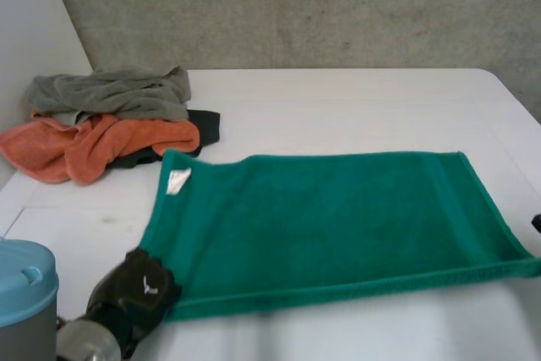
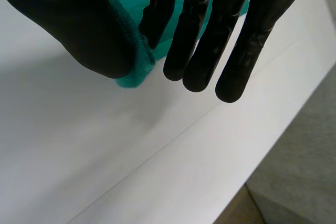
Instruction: Fold the laundry.
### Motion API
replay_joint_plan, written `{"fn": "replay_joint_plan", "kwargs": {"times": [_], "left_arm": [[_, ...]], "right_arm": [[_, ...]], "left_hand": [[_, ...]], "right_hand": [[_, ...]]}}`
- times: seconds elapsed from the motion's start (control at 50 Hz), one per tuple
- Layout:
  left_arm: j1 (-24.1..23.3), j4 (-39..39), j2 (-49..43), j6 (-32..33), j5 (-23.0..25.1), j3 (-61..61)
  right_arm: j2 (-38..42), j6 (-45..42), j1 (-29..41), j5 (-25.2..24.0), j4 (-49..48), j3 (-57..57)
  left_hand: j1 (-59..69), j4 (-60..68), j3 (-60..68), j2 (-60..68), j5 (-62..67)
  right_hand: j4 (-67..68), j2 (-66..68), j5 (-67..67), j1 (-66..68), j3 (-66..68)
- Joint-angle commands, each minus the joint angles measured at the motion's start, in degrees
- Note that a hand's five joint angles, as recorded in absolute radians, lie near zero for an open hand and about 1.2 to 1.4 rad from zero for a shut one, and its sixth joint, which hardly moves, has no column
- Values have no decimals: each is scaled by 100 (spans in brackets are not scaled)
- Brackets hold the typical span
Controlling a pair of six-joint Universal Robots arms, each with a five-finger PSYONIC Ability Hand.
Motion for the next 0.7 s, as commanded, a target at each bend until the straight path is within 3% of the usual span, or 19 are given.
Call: {"fn": "replay_joint_plan", "kwargs": {"times": [0.02, 0.14, 0.32, 0.46, 0.68, 0.7], "left_arm": [[-47, 16, -235, -132, -13, 473], [41, 878, -833, -132, -14, 1151], [137, 2530, -2378, -53, -49, 2590], [146, 2883, -3513, -9, -57, 3778], [199, 3085, -4929, 307, -40, 5519], [199, 3146, -4956, 324, -40, 5537]], "right_arm": [[52, -80, -59, -223, -4, 89], [474, 341, 37, -294, -1005, -139], [1738, 1554, 1029, -14, -2657, -1377], [2968, 1626, 1628, 655, -3467, -2642], [4350, 1635, 2068, 848, -4539, -3822], [4463, 1626, 2129, 979, -4740, -3892]], "left_hand": [[1535, 1109, 1154, 1128, 1259], [1535, 1109, 1154, 1128, 1259], [1535, 1109, 1154, 1128, 1259], [1535, 1109, 1154, 1128, 1259], [1535, 1109, 1154, 1128, 1259], [1535, 1109, 1154, 1128, 1259]], "right_hand": [[1173, 1262, 1280, 2323, 1208], [1173, 1262, 1280, 2323, 1208], [1173, 1262, 1280, 2323, 1208], [1173, 1262, 1280, 2323, 1208], [1173, 1262, 1280, 2323, 1208], [-2035, -1946, -1928, -885, -2000]]}}
